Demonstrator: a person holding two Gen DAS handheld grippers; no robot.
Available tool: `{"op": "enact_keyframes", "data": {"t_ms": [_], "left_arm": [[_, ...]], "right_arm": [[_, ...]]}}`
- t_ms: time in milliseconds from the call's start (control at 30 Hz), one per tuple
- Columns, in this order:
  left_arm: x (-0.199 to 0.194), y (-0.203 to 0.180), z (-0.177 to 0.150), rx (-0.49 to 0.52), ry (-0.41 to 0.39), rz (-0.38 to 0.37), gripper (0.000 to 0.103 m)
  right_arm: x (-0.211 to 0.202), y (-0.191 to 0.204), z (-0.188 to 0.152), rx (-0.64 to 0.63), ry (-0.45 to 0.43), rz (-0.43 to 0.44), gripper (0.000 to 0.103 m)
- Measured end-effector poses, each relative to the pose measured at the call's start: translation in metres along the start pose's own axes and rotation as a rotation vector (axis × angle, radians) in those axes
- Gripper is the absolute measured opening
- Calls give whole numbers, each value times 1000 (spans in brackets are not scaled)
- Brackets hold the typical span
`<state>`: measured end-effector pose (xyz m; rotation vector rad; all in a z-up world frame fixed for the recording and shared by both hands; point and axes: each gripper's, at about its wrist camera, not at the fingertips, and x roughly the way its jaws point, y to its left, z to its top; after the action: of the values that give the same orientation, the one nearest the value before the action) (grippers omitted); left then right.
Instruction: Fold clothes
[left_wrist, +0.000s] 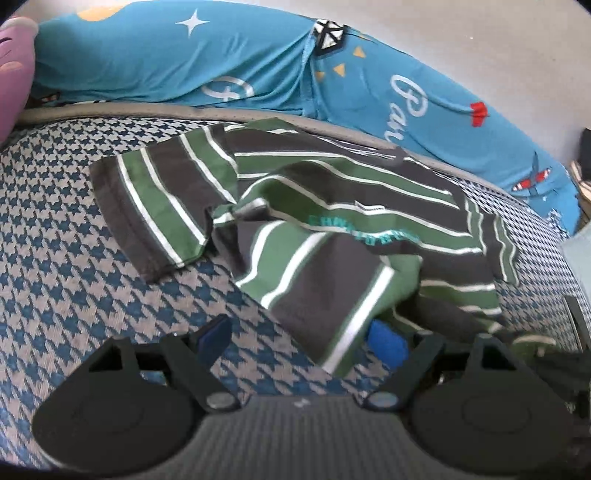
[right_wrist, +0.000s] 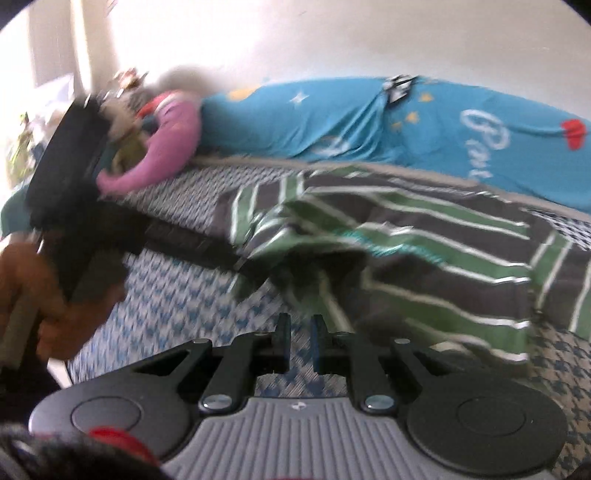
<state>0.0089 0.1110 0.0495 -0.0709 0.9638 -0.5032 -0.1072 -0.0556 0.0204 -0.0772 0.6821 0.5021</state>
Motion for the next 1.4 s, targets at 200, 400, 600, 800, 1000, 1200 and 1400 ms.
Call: {"op": "enact_keyframes", "data": {"t_ms": [200,400,600,800,1000,1200,1400], "left_arm": [[12,-4,16,18,3,48,82],[25,1,41,-26,-19,83,84],[38,18,58,-107,-21,109,85],[49,43,74,-182,-22,141,92],[35,54,78,-240,-41,123,96],[19,48,76,-216,-61,121,101],[11,47,72,-201,-55,116,102]], "right_arm": [[20,-11,1,44,-11,-75,13],[40,-45,13,207,-41,-182,13],[60,-75,11,391,-4,-282,12],[42,-67,14,340,-86,-337,12],[25,-33,22,152,-147,-187,12],[43,-5,22,53,-91,-97,13],[63,13,18,-6,-67,-119,26]]}}
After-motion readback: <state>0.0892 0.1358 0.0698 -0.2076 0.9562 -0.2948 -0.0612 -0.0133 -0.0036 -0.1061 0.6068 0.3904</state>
